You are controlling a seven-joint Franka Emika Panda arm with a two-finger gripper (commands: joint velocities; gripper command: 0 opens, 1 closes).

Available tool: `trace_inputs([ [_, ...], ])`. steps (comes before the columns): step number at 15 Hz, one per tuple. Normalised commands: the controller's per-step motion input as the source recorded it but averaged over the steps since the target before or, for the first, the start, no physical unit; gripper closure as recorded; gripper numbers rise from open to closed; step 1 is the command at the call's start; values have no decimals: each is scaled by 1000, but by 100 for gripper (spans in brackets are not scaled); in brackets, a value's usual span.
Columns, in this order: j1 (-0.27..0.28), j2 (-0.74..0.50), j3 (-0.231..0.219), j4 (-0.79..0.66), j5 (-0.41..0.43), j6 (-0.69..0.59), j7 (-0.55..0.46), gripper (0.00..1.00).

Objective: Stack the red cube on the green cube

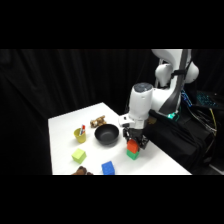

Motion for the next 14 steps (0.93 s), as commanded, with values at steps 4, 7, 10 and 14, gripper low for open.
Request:
trace_inputs([
  [4,-27,-174,25,-74,30,-13,-36,0],
  [7,20,-270,-12,-86,-33,-104,49,0],
  [10,61,-341,-57,-106,-130,-166,145,0],
  [14,87,-391,-53,-112,-212,-278,254,0],
])
